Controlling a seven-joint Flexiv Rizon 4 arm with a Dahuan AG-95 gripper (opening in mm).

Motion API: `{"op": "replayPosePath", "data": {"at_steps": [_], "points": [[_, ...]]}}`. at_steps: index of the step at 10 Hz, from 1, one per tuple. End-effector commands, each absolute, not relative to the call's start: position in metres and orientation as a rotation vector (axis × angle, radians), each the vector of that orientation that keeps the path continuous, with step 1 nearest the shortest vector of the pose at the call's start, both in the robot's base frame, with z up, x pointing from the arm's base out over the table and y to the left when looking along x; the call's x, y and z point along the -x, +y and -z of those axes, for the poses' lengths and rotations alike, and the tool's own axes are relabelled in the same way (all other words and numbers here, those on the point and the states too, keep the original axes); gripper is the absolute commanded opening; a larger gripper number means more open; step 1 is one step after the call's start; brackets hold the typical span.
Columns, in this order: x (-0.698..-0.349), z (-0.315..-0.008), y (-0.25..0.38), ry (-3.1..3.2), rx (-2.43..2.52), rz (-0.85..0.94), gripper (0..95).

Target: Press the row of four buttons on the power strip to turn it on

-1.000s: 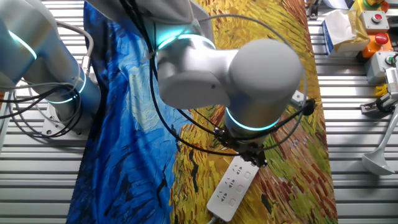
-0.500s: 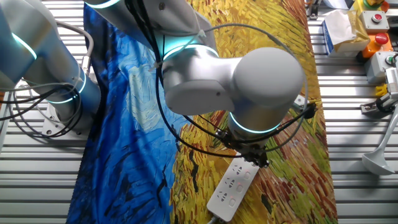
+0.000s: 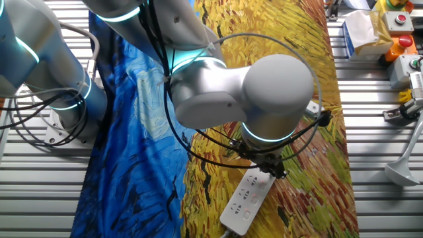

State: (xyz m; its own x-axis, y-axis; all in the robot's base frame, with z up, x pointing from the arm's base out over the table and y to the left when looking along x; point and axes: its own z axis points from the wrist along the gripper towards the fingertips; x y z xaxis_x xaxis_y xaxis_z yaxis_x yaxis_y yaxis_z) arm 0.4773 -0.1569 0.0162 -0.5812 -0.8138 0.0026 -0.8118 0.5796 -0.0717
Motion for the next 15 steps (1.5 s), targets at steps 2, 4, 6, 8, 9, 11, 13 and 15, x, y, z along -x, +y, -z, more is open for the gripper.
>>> {"op": "replayPosePath", "data": {"at_steps": [2,4,6,8,9,11,13,15], "points": [[-0.477,-0.014,-0.157,2.762,1.422,0.099,95.0],[-0.478,-0.01,-0.157,2.751,1.414,0.096,95.0],[-0.478,-0.009,-0.155,2.752,1.414,0.109,95.0],[-0.478,-0.006,-0.155,2.753,1.418,0.115,95.0],[-0.478,-0.005,-0.155,2.751,1.419,0.115,95.0],[-0.478,-0.003,-0.155,2.746,1.417,0.117,95.0],[-0.478,0.0,-0.155,2.742,1.412,0.116,95.0],[-0.478,0.001,-0.155,2.742,1.416,0.122,95.0]]}}
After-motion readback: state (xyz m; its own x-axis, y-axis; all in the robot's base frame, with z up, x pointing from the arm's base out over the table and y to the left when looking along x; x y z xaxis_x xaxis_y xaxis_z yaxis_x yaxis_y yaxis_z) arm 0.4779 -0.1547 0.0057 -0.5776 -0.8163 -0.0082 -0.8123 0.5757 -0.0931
